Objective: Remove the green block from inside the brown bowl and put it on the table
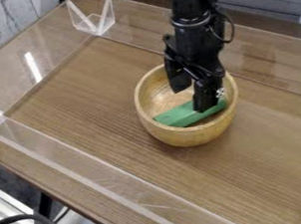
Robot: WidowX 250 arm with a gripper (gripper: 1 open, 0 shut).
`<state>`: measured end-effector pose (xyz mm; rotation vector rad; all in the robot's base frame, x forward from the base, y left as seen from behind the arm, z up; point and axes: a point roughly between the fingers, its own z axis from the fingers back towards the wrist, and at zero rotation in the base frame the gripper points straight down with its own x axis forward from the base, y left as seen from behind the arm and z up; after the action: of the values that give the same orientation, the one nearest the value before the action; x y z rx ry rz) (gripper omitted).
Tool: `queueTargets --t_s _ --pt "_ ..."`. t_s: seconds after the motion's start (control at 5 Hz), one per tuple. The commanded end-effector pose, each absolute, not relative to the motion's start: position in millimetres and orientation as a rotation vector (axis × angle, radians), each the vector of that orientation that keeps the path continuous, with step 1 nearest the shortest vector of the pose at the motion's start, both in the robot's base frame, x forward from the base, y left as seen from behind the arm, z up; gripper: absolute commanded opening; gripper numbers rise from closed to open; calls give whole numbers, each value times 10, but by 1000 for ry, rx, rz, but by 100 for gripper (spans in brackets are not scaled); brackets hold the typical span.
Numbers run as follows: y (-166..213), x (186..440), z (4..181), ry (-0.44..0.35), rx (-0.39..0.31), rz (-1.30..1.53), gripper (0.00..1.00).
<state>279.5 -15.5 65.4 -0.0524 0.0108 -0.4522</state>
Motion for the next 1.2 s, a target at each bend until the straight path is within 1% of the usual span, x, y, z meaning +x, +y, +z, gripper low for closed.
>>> queueTargets --t_s 0.0,0.8,1.0 --pt "-177 2858 808 -42 -42 -458 100" --pt "-178 2898 840 -49 -43 -450 100" --pt "-173 2915 768 -38 -46 -452 100"
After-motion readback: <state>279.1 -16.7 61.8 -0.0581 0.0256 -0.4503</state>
